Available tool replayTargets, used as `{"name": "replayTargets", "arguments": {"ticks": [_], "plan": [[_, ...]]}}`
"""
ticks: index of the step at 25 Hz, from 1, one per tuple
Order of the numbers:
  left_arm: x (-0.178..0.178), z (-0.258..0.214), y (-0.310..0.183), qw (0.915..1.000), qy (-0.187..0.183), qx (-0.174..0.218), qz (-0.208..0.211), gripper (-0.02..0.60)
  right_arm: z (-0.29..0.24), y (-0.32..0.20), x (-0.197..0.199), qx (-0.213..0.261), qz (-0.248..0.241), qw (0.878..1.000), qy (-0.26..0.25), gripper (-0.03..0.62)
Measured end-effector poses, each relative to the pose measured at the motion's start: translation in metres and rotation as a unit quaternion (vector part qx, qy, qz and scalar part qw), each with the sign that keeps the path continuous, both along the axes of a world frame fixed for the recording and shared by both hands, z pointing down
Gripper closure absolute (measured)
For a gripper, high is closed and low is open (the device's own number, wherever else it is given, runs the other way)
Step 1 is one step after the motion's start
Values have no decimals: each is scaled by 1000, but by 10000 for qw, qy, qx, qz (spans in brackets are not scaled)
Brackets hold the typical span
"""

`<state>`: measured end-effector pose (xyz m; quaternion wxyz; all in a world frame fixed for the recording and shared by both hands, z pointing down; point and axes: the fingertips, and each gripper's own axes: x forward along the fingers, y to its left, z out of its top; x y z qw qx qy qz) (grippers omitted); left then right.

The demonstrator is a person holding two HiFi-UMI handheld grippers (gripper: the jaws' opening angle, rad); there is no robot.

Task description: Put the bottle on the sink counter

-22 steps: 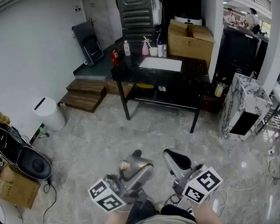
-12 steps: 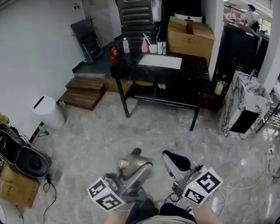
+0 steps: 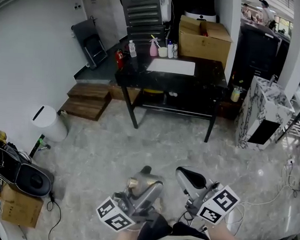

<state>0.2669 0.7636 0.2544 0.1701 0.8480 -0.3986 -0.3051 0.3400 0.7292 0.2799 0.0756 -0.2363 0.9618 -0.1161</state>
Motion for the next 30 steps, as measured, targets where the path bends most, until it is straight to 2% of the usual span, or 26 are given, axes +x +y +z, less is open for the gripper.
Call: {"name": "replayTargets", "arguments": {"ticks": [5, 8, 14, 18, 21, 30], "plan": [[-42, -8, -53, 9998, -92, 188, -55, 233, -6, -58, -42, 93, -38, 9999, -34, 591], [-66, -18, -94, 9998, 82, 158, -27, 233, -13, -98, -67, 144, -72, 9998, 80, 591], [-117, -36, -163, 9990, 150, 370, 205, 233, -41, -173, -115, 386, 277, 9989, -53, 591], [-150, -37, -199, 9986, 157, 439, 261, 233, -37, -198, -158, 500, -27, 9987, 57, 591], [-172, -36, -218, 9985, 62, 463, 291, 233, -40, -216, -183, 607, -79, 9981, 37, 591], [-221, -16, -266, 9992, 242, 268, 197, 233, -17, -265, -238, 414, -282, 9983, 292, 591]]}}
